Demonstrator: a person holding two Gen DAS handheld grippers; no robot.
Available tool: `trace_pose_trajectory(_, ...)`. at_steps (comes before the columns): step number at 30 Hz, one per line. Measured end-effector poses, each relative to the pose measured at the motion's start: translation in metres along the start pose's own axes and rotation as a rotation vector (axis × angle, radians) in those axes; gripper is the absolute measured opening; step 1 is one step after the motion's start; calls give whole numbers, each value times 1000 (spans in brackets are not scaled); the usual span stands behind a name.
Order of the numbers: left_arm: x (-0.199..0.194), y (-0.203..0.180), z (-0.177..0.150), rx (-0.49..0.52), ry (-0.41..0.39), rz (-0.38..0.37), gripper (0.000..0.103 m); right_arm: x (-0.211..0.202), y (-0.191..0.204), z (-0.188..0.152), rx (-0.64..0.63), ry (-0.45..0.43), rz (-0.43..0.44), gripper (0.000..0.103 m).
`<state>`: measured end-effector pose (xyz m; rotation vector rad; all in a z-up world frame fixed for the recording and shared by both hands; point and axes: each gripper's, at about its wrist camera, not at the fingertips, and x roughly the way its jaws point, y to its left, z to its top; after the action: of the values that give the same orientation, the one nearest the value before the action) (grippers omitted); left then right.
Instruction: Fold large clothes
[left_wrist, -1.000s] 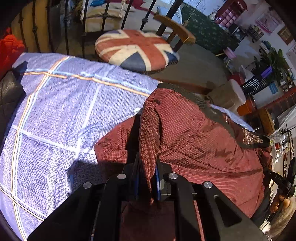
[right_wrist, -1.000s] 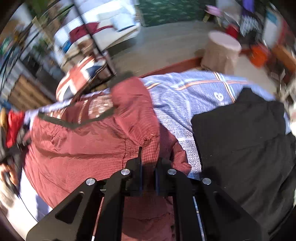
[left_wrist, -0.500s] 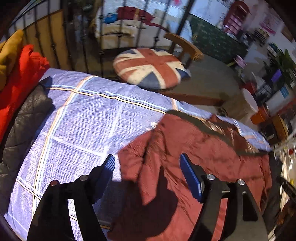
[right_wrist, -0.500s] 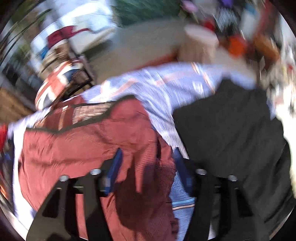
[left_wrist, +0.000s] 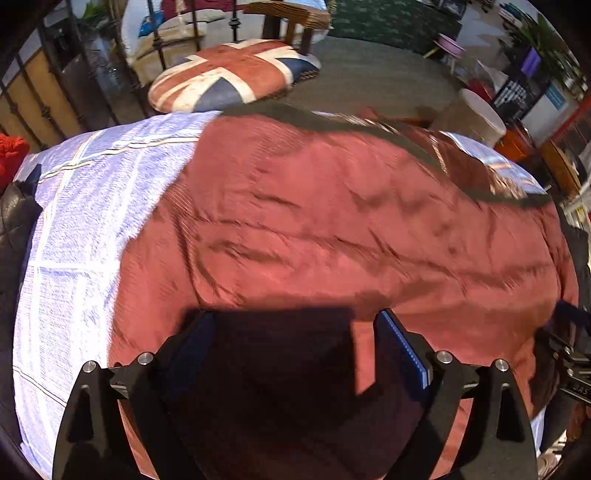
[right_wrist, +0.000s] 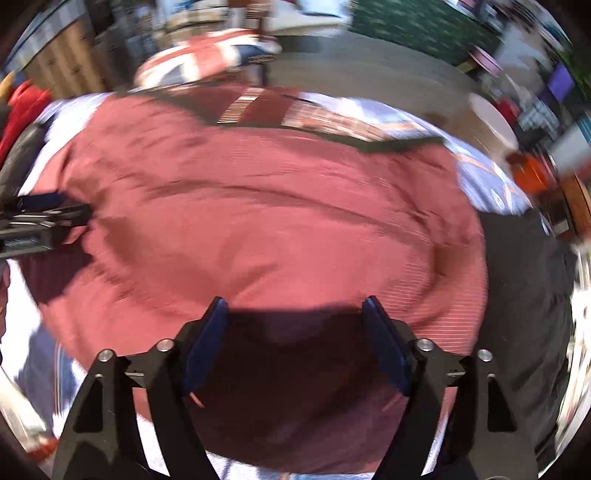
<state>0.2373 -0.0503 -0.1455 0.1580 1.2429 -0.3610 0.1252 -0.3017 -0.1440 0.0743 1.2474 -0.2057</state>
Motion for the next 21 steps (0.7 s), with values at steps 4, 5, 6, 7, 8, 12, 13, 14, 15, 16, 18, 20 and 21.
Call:
trace_pose_trajectory(4, 17, 9, 14, 18, 36, 0, 98, 8, -24, -4, 23, 0, 32, 77)
trace_pose_trajectory(5, 23, 8, 17, 28, 50, 8, 98, 12, -27, -4, 34, -1, 50, 77)
trace_pose_trajectory(6, 26, 6, 20, 29, 60, 13, 98, 16, -28, -5, 45, 4, 57, 78)
trace_pose_trajectory(7, 31, 6, 23, 23, 72, 19, 98, 21, -28, -5, 52, 13, 58, 80)
trace_pose_trajectory(8, 32, 5, 25, 17, 81, 22, 98, 25, -28, -4, 50, 23, 51, 81)
trace_pose_trajectory(12, 40, 2, 28, 24, 96, 34, 98, 42, -23, 4, 62, 70, 22, 91)
trace_pose_trajectory(13, 41, 2, 28, 31, 96, 32, 98, 46, -22, 5, 61, 74, 16, 94)
trace_pose_trajectory(14, 38, 3, 26, 42, 96, 29, 98, 49, -21, 6, 57, 75, 9, 95)
trace_pose_trajectory(15, 35, 3, 23, 52, 96, 24, 98, 51, -20, 6, 55, 76, 4, 97)
trace_pose_trajectory(16, 32, 4, 22, 61, 95, 16, 97, 52, -19, 7, 51, 78, 1, 97)
trace_pose_trajectory(18, 18, 10, 17, 56, 79, -7, 97, 50, -19, 6, 47, 75, 1, 97)
trace_pose_trajectory(20, -3, 22, 9, 21, 34, -45, 97, 42, -19, 3, 50, 67, 5, 97)
trace_pose_trajectory(21, -18, 32, 1, -7, 1, -66, 97, 37, -20, 2, 52, 62, 3, 97)
